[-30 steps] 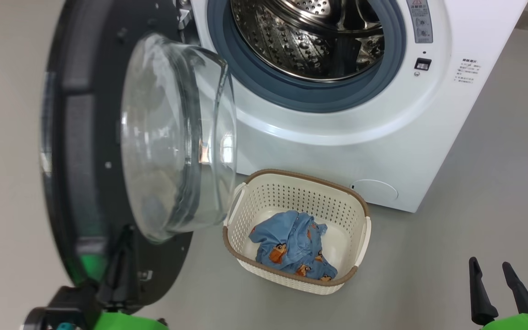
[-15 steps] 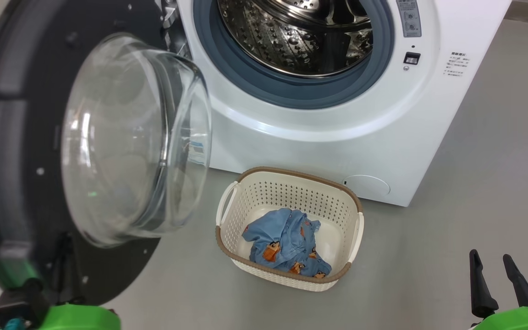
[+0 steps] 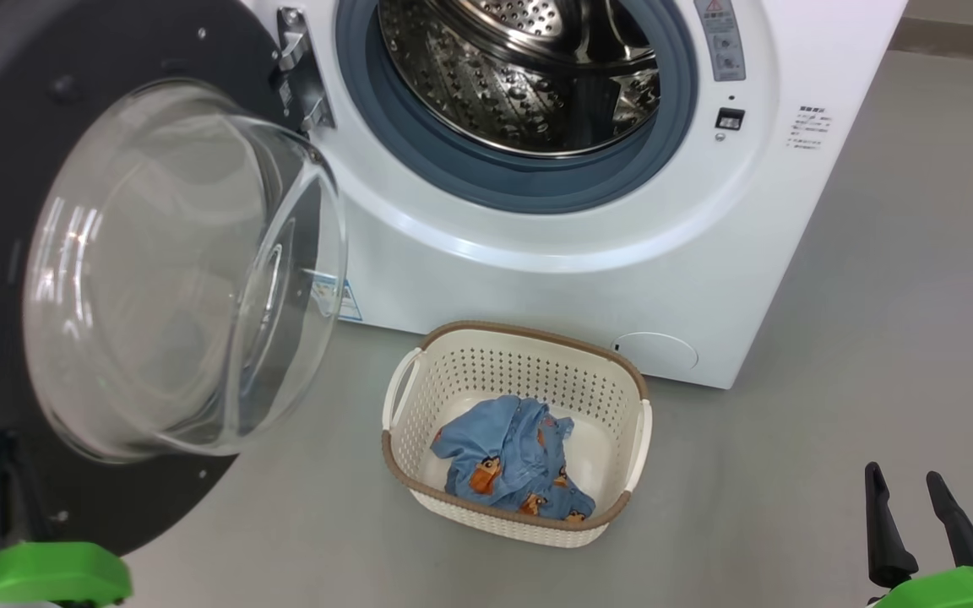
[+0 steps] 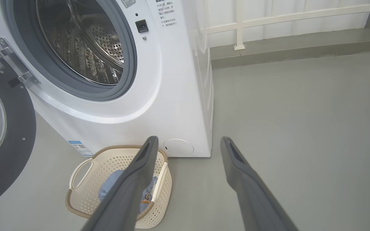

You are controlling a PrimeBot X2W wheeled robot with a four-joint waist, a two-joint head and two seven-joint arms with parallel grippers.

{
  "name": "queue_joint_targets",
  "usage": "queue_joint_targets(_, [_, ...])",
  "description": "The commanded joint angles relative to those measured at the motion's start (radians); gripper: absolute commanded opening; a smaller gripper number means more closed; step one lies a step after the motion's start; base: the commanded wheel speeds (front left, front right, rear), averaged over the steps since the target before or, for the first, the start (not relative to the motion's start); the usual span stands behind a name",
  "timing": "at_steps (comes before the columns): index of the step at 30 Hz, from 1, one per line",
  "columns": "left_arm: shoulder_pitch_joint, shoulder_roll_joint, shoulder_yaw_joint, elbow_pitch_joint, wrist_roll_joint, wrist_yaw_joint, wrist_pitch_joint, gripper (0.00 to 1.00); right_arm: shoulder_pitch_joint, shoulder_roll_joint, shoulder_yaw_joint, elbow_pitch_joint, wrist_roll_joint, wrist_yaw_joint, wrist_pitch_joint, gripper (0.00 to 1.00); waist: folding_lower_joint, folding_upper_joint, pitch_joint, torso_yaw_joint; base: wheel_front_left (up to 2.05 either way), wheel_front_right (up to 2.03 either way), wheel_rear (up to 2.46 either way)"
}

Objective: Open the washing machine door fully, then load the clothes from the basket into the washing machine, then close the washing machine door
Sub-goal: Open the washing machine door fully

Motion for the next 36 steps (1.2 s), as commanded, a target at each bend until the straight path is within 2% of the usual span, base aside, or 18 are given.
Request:
queue_joint_targets(1, [-0.059,0.058,0.068,0.001,-0.014,0.01,-0.011,0.0,-0.032,-0.015,0.019,-0.02,0.002,0.007,-0.011,1.0,0.0,0.0,-0.007,-0.006,0.0,0.0,0.0])
queue_joint_targets(11, [-0.121,0.116,0.103,0.113,-0.026,-0.021,-0.013,0.0,-0.024,-0.015,0.025,-0.019,0.002,0.007,-0.007,1.0,0.0,0.0,-0.023,-0.036,0.0,0.0,0.0])
queue_joint_targets(22, [-0.181,0.145,0.157,0.23,-0.052,-0.052,-0.02,0.0,-0.041,-0.015,0.038,-0.018,0.006,0.007,-0.011,1.0,0.0,0.0,-0.016,-0.062,0.0,0.0,0.0])
queue_joint_targets(29, [-0.198,0.139,0.176,0.267,-0.044,-0.073,-0.023,0.0,-0.046,-0.015,0.044,-0.012,0.006,0.007,-0.016,1.0,0.0,0.0,-0.014,-0.06,0.0,0.0,0.0])
queue_joint_targets(36, [-0.177,0.097,0.198,0.226,-0.006,-0.077,-0.024,0.0,-0.05,-0.015,0.042,-0.01,0.001,0.007,-0.017,1.0,0.0,0.0,-0.009,-0.057,0.0,0.0,0.0])
